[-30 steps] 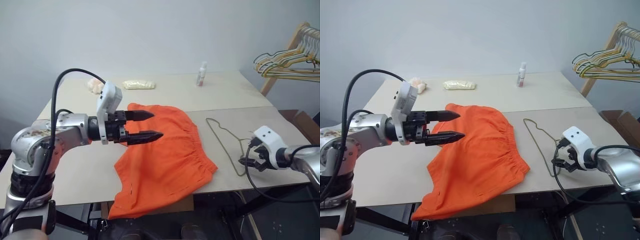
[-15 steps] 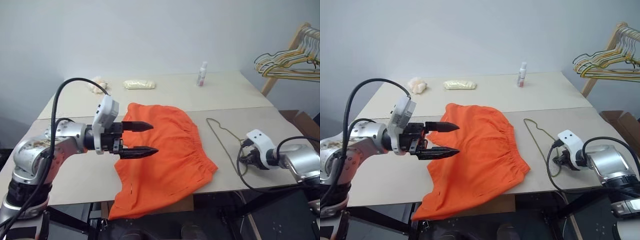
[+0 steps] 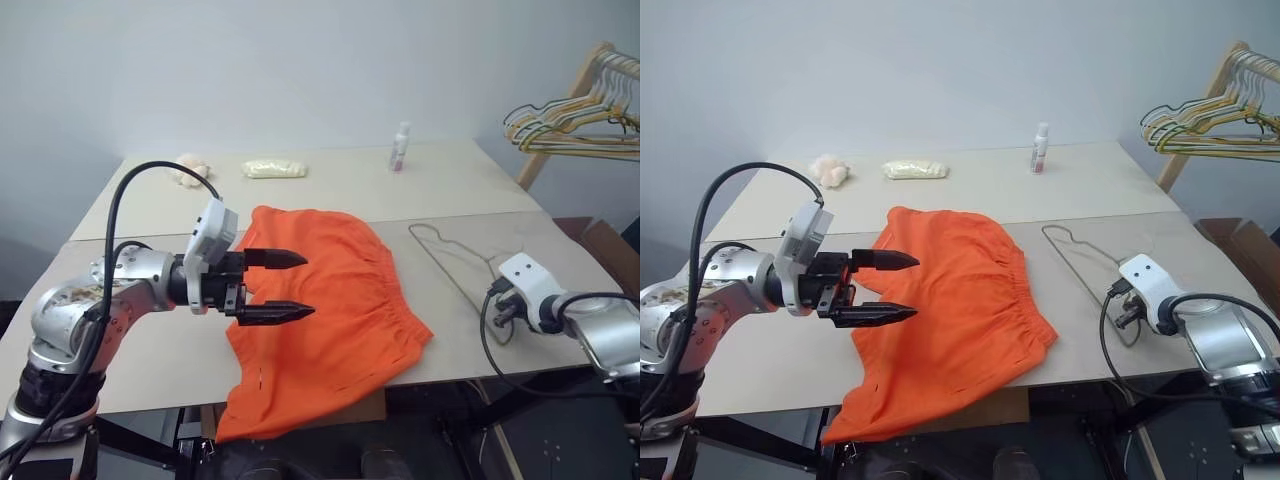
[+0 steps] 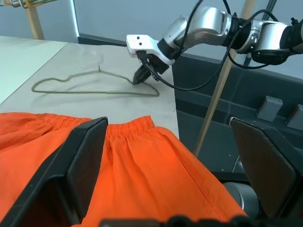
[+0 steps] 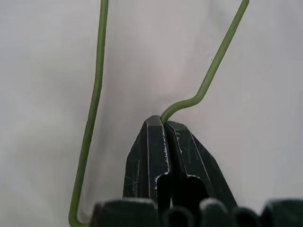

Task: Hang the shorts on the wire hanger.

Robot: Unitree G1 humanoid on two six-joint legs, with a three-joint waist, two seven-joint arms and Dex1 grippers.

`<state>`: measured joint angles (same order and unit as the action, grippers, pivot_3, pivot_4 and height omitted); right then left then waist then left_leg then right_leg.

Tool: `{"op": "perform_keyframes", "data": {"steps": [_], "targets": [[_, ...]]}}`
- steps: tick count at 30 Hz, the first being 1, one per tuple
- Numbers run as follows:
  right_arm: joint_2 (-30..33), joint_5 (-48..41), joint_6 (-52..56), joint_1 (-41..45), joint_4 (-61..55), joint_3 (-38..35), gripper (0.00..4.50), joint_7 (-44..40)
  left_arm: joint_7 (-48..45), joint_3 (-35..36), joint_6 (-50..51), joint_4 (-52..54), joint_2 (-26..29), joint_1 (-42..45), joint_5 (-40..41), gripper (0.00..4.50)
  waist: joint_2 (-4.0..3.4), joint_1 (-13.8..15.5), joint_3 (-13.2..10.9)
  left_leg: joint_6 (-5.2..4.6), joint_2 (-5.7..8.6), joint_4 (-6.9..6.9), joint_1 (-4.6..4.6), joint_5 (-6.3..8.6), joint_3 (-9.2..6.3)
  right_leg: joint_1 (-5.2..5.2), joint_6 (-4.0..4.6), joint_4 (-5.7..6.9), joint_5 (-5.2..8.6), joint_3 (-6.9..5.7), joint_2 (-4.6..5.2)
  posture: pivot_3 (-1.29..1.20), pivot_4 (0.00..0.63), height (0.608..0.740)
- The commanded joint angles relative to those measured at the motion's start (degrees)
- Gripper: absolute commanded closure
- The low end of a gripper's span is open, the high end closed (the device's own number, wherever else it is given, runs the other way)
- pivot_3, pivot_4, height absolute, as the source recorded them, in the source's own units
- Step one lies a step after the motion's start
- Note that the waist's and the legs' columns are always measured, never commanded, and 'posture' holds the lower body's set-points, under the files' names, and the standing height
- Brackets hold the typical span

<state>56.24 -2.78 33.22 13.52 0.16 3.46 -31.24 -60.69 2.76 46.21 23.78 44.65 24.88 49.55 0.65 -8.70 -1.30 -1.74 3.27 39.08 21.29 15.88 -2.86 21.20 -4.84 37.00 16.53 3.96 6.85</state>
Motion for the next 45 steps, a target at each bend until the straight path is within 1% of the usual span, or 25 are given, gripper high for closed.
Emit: {"op": "perform_keyframes", "data": {"steps": [1, 3, 6, 8, 11, 16, 20, 26, 30, 34, 36, 39, 44, 45], "targets": [[6.0, 10.4, -28.9, -2.2, -1.6, -3.0, 4.45, 5.6, 1.7, 1.2, 0.4, -1.1, 0.0, 2.2, 0.1, 0.0, -0.11, -0.3, 0.0, 0.0, 0.01, 0.0, -0.01, 0.0, 0.01, 0.0, -0.01, 0.0, 0.0, 0.01, 0.0, -0.23, 0.0, 0.74], [8.7, 16.1, -44.7, -3.0, 1.3, -2.3, 4.45, 9.7, 2.5, 1.0, 1.1, -2.6, -0.1, 3.5, -0.2, 0.0, -0.13, -0.7, 0.0, 0.0, -0.01, -0.01, -0.04, 0.0, 0.02, 0.0, -0.01, 0.03, 0.01, 0.01, -0.03, -0.23, 0.0, 0.74], [10.9, 22.6, -59.8, -1.6, 4.5, -1.6, 4.45, 14.8, 3.6, 0.3, 2.5, -4.8, -0.1, 5.6, -0.4, 0.0, -0.12, -1.6, 0.0, 0.03, -0.09, -0.01, -0.15, -0.02, 0.03, -0.1, -0.01, 0.04, 0.01, 0.02, -0.17, -0.24, 0.0, 0.74], [11.1, 25.2, -66.8, -0.2, 6.0, -1.6, 4.45, 16.4, 3.2, -0.3, 2.4, -5.5, 0.0, 6.5, -1.0, 0.0, -0.12, -2.1, 0.0, 0.04, -0.11, -0.01, -0.16, -0.02, 0.03, -0.1, -0.01, 0.04, 0.01, 0.04, -0.2, -0.24, 0.0, 0.74], [9.7, 27.3, -72.1, 2.5, 6.1, -2.1, 4.45, 17.7, 2.4, -1.5, 2.7, -6.2, 0.2, 7.7, -1.6, 0.0, -0.12, -3.0, 0.0, 0.05, -0.12, -0.01, -0.16, -0.04, 0.03, -0.11, 0.0, 0.04, 0.0, 0.07, -0.21, -0.24, 0.0, 0.74], [7.8, 27.4, -73.3, 5.0, 4.3, -2.9, 4.45, 16.7, 1.2, -4.4, 3.1, -7.1, 0.1, 9.6, -3.4, 0.0, -0.12, -3.9, 0.0, 0.05, -0.15, -0.01, -0.17, -0.04, 0.0, -0.15, 0.0, 0.04, 0.0, 0.07, -0.23, -0.26, 0.0, 0.74], [6.7, 26.4, -73.1, 7.4, 0.6, -3.3, 4.45, 15.0, 1.2, -7.9, 3.6, -8.3, -0.4, 10.9, -6.2, 0.0, -0.12, -4.5, 0.0, 0.05, -0.14, -0.01, -0.18, -0.04, -0.01, -0.16, 0.0, 0.04, 0.0, 0.08, -0.23, -0.27, 0.0, 0.74], [4.7, 25.6, -71.4, 8.6, -3.0, -4.3, 4.45, 13.1, 1.3, -10.3, 4.2, -10.1, -1.1, 12.2, -9.2, 0.0, -0.12, -5.1, 0.0, 0.05, -0.15, -0.01, -0.18, -0.04, -0.04, -0.16, 0.0, 0.05, 0.0, 0.06, -0.24, -0.28, 0.0, 0.74], [3.0, 25.3, -70.3, 9.5, -4.7, -4.6, 4.45, 11.7, 1.1, -12.2, 2.8, -10.1, -1.4, 11.8, -12.5, 0.0, -0.13, -5.3, 0.0, 0.05, -0.15, -0.01, -0.19, -0.04, -0.04, -0.16, 0.0, 0.07, 0.0, 0.07, -0.25, -0.28, 0.0, 0.74], [2.5, 25.8, -70.2, 9.0, -4.6, -5.4, 4.45, 11.2, -0.6, -8.6, 1.7, -11.8, -3.1, 11.9, -10.3, 0.0, -0.13, -5.8, 0.0, 0.05, -0.15, -0.01, -0.19, -0.04, -0.05, -0.16, 0.0, 0.07, 0.0, 0.06, -0.24, -0.28, 0.0, 0.74], [2.8, 26.4, -70.8, 7.9, -3.7, -6.1, 4.45, 11.3, -1.7, -6.0, 2.2, -12.7, -3.1, 12.1, -8.3, 0.0, -0.13, -6.0, 0.0, 0.05, -0.15, -0.01, -0.18, -0.04, -0.07, -0.16, 0.0, 0.08, 0.0, 0.06, -0.22, -0.28, 0.0, 0.74], [3.0, 26.8, -70.7, 5.9, -3.0, -7.1, 4.45, 11.4, -3.8, -1.2, 5.6, -14.6, -1.5, 12.8, -3.1, 0.0, -0.13, -6.3, 0.0, 0.05, -0.15, -0.01, -0.19, -0.04, -0.08, -0.15, 0.0, 0.09, 0.0, 0.05, -0.24, -0.28, 0.0, 0.74], [2.7, 26.8, -70.8, 4.9, -3.5, -8.1, 4.45, 11.2, -0.8, 1.8, 8.0, -14.8, -2.3, 12.3, -1.5, 0.0, -0.14, -6.6, 0.0, 0.05, -0.15, -0.01, -0.24, -0.04, -0.07, -0.19, 0.0, 0.11, 0.0, 0.07, -0.24, -0.27, 0.0, 0.74], [2.6, 26.5, -70.8, 4.9, -3.7, -8.1, 4.45, 11.1, 0.1, 1.2, 7.7, -14.8, -2.5, 12.3, -2.6, 0.0, -0.14, -6.5, 0.0, 0.05, -0.15, 0.01, -0.24, -0.04, -0.07, -0.2, 0.0, 0.11, 0.0, 0.07, -0.24, -0.27, 0.0, 0.74]]}}
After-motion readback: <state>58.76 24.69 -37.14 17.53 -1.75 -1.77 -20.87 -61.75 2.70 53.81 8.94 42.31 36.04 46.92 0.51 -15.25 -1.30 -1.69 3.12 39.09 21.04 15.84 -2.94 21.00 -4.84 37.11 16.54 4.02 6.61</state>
